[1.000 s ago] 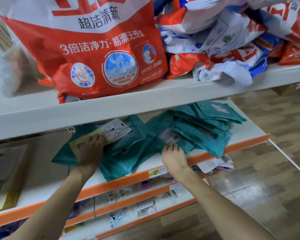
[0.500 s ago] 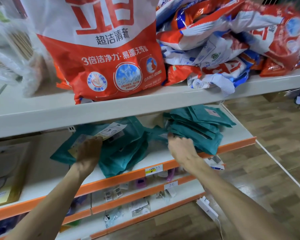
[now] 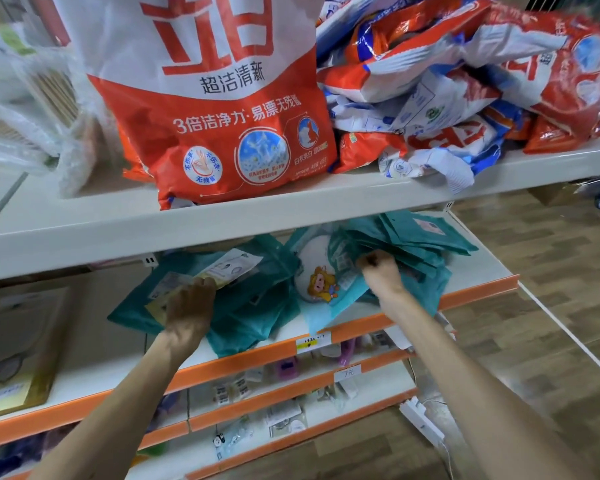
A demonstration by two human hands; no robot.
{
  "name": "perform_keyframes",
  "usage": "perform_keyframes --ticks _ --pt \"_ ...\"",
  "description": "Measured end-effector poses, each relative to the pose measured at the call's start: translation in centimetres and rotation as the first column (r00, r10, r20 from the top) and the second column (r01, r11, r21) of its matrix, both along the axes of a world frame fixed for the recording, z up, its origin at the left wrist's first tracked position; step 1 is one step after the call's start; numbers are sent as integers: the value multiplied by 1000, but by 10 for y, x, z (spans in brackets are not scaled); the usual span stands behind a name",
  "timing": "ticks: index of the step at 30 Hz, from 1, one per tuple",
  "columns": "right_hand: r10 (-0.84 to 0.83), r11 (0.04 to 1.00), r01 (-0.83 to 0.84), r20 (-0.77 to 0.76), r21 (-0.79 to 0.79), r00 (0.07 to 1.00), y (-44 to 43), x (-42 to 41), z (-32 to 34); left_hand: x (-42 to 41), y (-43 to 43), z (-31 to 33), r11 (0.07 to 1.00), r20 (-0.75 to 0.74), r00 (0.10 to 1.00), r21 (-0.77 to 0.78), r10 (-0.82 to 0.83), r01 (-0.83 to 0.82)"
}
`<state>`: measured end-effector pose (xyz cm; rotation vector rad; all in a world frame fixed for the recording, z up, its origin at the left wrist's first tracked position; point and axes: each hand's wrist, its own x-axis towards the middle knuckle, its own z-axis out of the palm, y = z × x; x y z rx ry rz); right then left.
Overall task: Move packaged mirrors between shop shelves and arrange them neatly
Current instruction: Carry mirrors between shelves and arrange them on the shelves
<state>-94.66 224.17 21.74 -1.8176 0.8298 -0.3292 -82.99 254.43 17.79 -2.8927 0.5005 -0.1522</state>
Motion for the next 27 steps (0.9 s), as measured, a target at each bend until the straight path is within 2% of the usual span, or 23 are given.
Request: perform_keyframes --ticks 4,6,8,12,15,18,20,23,25,27 --pt "-41 982 54 -74 178 996 -13 -1 -58 6 0 -12 998 -30 1000 -67 -6 4" --pt "-9 974 47 -169 223 986 -25 0 -76 7 -1 -18 998 -34 999 -69 -13 11" --pt "-9 974 65 -247 218 969 -33 6 -89 5 -5 -23 998 -41 999 -58 -14 11" --pt "-39 988 90 -356 127 934 -32 17 -96 10 -13 -31 986 -46 998 -165 -31 24" --pt "-39 987 94 -376 128 926 -28 18 -102 15 -18 -32 980 -41 994 -180 -99 90" --pt "24 946 95 -360 309 933 -26 17 -93 13 -29 -22 968 -72 992 -237 -99 80" --pt "50 914 99 -351 395 935 -27 16 -84 10 -40 -10 919 -116 984 -386 -133 79" --pt "47 924 92 -347 372 937 -33 14 -76 2 -54 7 778 -157 969 -627 -191 52" --pt "55 928 75 -334 366 941 -35 12 -68 3 -57 13 655 -245 964 -746 -105 -118" --pt "67 927 55 -307 371 949 -38 11 -61 7 -54 17 526 -366 930 -799 -40 -292"
